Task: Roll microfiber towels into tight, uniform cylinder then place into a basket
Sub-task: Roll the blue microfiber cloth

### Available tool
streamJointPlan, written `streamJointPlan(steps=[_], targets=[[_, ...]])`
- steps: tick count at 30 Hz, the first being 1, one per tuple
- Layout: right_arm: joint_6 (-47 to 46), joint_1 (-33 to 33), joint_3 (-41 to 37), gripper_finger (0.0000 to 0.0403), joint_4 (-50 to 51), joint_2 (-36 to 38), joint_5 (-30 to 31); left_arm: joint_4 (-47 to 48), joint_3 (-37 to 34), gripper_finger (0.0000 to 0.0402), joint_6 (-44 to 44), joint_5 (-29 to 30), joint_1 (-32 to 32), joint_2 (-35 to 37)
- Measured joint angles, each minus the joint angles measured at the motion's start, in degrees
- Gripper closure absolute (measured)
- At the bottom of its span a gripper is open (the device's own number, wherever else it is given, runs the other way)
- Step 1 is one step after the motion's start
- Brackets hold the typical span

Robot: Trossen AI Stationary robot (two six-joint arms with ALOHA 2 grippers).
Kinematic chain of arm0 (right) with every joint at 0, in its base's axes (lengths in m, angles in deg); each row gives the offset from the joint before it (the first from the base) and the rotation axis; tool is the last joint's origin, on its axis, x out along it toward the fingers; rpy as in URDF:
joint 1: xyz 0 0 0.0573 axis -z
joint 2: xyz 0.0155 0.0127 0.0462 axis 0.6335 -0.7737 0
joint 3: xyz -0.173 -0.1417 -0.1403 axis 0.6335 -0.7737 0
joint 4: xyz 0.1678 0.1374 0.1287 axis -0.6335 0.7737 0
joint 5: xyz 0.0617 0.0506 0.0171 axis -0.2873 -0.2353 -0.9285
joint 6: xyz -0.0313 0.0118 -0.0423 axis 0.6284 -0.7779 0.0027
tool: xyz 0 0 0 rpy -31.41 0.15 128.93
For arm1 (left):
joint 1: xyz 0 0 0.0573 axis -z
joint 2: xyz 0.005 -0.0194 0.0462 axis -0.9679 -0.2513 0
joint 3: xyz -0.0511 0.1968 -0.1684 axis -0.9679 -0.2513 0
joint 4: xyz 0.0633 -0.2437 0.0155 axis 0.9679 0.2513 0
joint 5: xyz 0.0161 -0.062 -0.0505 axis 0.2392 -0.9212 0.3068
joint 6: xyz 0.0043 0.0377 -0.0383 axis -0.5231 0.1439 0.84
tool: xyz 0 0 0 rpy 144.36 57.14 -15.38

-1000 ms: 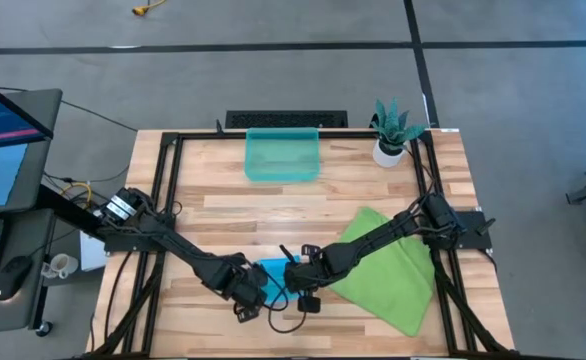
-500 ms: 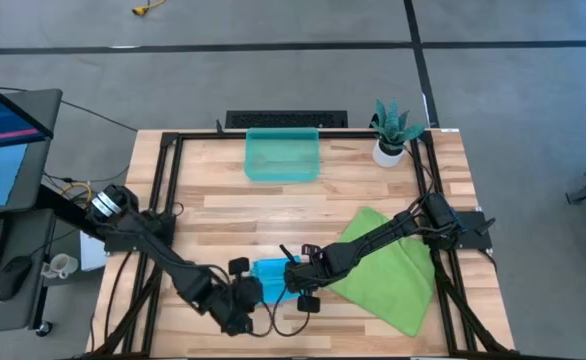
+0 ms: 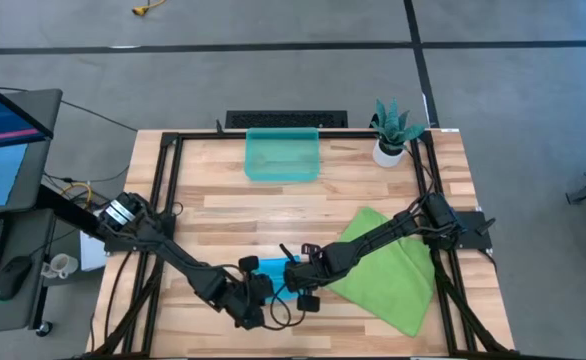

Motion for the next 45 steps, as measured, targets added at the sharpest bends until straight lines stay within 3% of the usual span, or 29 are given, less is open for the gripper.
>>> streamJointPlan(steps=[10,19,24,29,33,40,45], targets=[[0.93,-0.32,0.02,0.0319,-0.2,0.0,0.02,-2.85,-4.41,0.0352,1.76,-6.64,-0.38,0.02],[1.06,-0.06,0.89,0.0257,4.45,2.63,-0.57,-3.31,-5.01,0.0352,-0.05,-6.61,-0.38,0.09],[3.84,-1.6,1.09,0.0248,6.77,7.65,2.77,-3.25,-5.01,0.0352,0.25,-6.89,-0.38,0.09],[8.92,-7.47,0.12,0.025,8.11,10.85,12.25,-3.25,-5.03,0.0352,0.88,-7.11,-0.38,0.09],[13.79,-12.74,-4.18,0.0252,2.68,10.44,18.51,-3.25,-5.03,0.0352,0.61,-7.09,-0.39,0.09],[33.8,-14.88,-10.42,0.0251,-12.56,10.23,19.78,-3.26,-5.05,0.0352,1.53,-7.2,-1.66,0.09],[38.16,-11.56,-10.72,0.0252,-13.5,10.23,16.17,-3.29,-5.06,0.0352,2.38,-7.18,-2.98,0.09]])
